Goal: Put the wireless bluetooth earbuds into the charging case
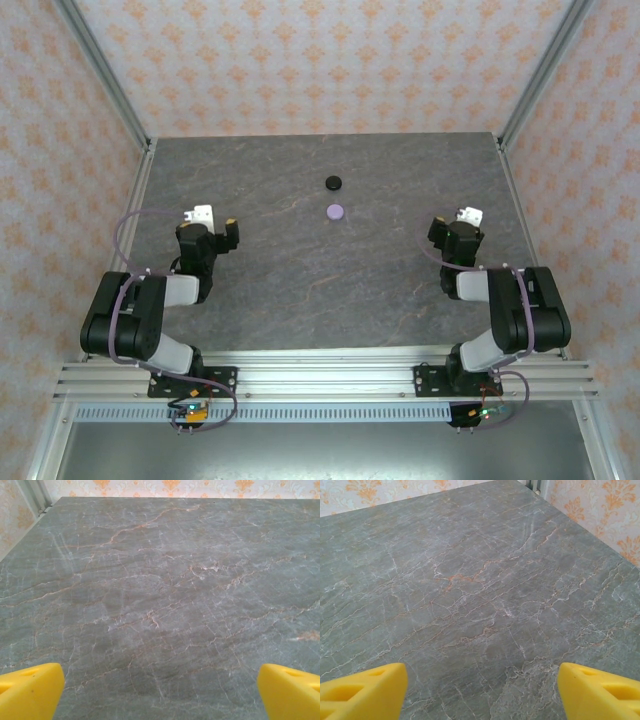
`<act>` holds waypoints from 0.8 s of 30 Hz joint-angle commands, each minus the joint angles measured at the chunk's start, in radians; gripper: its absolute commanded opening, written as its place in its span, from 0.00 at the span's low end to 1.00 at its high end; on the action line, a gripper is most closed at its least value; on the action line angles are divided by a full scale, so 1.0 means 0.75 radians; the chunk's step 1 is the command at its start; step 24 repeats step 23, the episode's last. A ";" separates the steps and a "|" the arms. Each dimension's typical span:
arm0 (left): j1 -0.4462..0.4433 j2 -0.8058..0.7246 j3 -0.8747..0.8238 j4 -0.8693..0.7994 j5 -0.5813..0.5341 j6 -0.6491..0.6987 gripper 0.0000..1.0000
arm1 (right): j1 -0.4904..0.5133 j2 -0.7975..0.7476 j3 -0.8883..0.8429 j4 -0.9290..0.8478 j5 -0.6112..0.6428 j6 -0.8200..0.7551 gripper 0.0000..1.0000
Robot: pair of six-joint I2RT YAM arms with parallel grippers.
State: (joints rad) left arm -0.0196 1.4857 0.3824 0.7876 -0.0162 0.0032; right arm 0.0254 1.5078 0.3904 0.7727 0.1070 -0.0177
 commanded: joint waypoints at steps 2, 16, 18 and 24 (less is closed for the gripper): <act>-0.006 0.011 0.046 -0.042 -0.056 -0.003 1.00 | -0.004 0.008 0.012 0.039 -0.004 0.010 0.99; -0.023 0.013 0.059 -0.062 -0.062 0.018 1.00 | -0.005 0.009 0.017 0.029 -0.010 0.007 0.99; -0.024 0.015 0.061 -0.062 -0.062 0.018 1.00 | -0.005 0.010 0.019 0.029 -0.010 0.007 0.99; -0.025 0.014 0.059 -0.061 -0.062 0.018 1.00 | -0.003 0.008 0.017 0.029 -0.010 0.007 0.99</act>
